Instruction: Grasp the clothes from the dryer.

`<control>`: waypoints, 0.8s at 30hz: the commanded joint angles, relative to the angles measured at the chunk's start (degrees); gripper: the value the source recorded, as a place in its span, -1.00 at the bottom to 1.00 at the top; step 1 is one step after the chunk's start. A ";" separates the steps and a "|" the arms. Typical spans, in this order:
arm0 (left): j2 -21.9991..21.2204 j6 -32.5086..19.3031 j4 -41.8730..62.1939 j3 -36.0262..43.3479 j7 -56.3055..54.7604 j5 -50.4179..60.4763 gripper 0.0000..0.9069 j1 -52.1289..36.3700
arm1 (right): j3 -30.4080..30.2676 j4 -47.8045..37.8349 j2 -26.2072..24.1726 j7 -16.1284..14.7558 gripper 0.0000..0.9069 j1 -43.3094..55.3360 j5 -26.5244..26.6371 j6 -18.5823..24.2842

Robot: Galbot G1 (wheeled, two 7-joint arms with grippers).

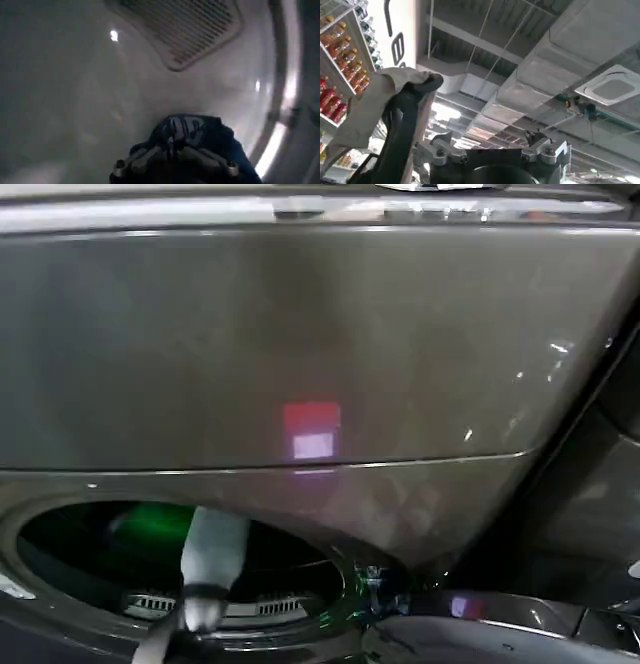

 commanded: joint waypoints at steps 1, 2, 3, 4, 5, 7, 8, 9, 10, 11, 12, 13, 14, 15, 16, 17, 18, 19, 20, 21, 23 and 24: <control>-2.67 4.43 -9.29 0.94 -11.68 -9.59 -1.00 5.13 | -0.12 -0.05 0.12 -0.26 1.00 0.39 -0.42 0.05; -2.67 4.45 -9.36 0.92 -11.67 -9.59 -1.00 5.14 | -0.09 -0.11 0.12 -0.30 1.00 0.35 -0.51 0.06; -2.70 4.38 -9.34 0.85 -11.70 -9.60 -1.00 5.11 | -0.08 -0.14 0.17 -0.44 1.00 0.18 -0.57 0.08; -2.69 4.44 -9.22 0.82 -11.73 -9.60 -1.00 4.99 | -0.07 -0.20 0.18 -0.44 1.00 0.13 -0.56 0.15; -2.63 4.22 -8.94 0.81 -12.25 -9.69 -1.00 4.80 | -0.01 -0.18 0.17 -0.50 1.00 0.13 -0.52 0.14; -2.72 4.29 -8.57 0.68 -12.68 -9.92 -1.00 4.43 | 0.12 0.03 0.10 -0.47 1.00 0.23 -0.56 -0.35; -2.67 4.13 -8.24 0.66 -12.91 -9.86 -1.00 4.23 | 0.18 0.21 0.12 -0.44 1.00 0.24 -0.75 -0.84; -2.65 4.10 -7.95 0.62 -12.87 -9.69 -1.00 3.96 | 0.24 0.34 0.13 -0.31 1.00 0.19 -1.16 -1.40; -2.64 4.15 -7.81 0.57 -12.92 -9.77 -1.00 3.80 | 0.19 0.17 0.07 -0.34 1.00 0.22 -1.04 -0.89; -2.65 4.20 -7.78 0.48 -12.88 -9.76 -1.00 3.73 | 0.07 -0.21 0.03 -0.46 1.00 0.20 -1.04 0.73; -2.59 4.29 -7.83 0.51 -12.74 -9.76 -1.00 3.72 | -0.11 -0.37 0.09 -0.49 1.00 0.11 -1.08 1.54; -2.53 4.29 -7.88 0.56 -12.73 -9.81 -1.00 3.73 | -0.15 -0.34 0.15 -0.49 1.00 -0.03 -1.25 1.08; -2.54 4.30 -7.89 0.57 -12.63 -9.80 -1.00 3.71 | -0.23 -0.23 0.31 -0.44 1.00 -0.19 -1.22 0.78; -2.49 4.31 -7.88 0.60 -12.58 -9.82 -1.00 3.67 | -0.18 -0.28 0.31 -0.49 1.00 -0.16 -1.25 0.91; -2.50 4.26 -7.82 0.61 -12.58 -9.81 -1.00 3.60 | -0.16 -0.37 0.28 -0.42 1.00 -0.05 -1.23 1.00; -2.49 4.32 -7.80 0.59 -12.58 -9.84 -1.00 3.50 | -0.13 -0.44 0.26 -0.46 1.00 0.01 -1.23 1.00; -2.47 4.29 -7.78 0.56 -12.60 -9.95 -1.00 3.44 | -0.17 -0.40 0.27 -0.51 1.00 0.02 -1.23 1.01; -2.46 4.28 -7.77 0.51 -12.58 -9.91 -1.00 3.39 | -0.20 -0.38 0.31 -0.55 1.00 0.01 -1.26 1.01; -2.37 4.30 -7.77 0.51 -12.53 -9.92 -1.00 3.34 | -0.19 -0.39 0.29 -0.55 1.00 0.01 -1.26 1.01; -2.30 4.29 -7.83 0.48 -12.54 -9.93 -1.00 3.33 | -0.19 -0.40 0.28 -0.60 1.00 0.02 -1.27 1.03; -2.26 4.27 -7.89 0.40 -12.46 -9.95 -1.00 3.34 | -0.16 -0.41 0.30 -0.60 1.00 -0.02 -1.27 1.03; -2.26 4.19 -7.85 0.35 -12.50 -9.96 -1.00 3.33 | -0.15 -0.38 0.34 -0.61 1.00 -0.07 -1.26 1.03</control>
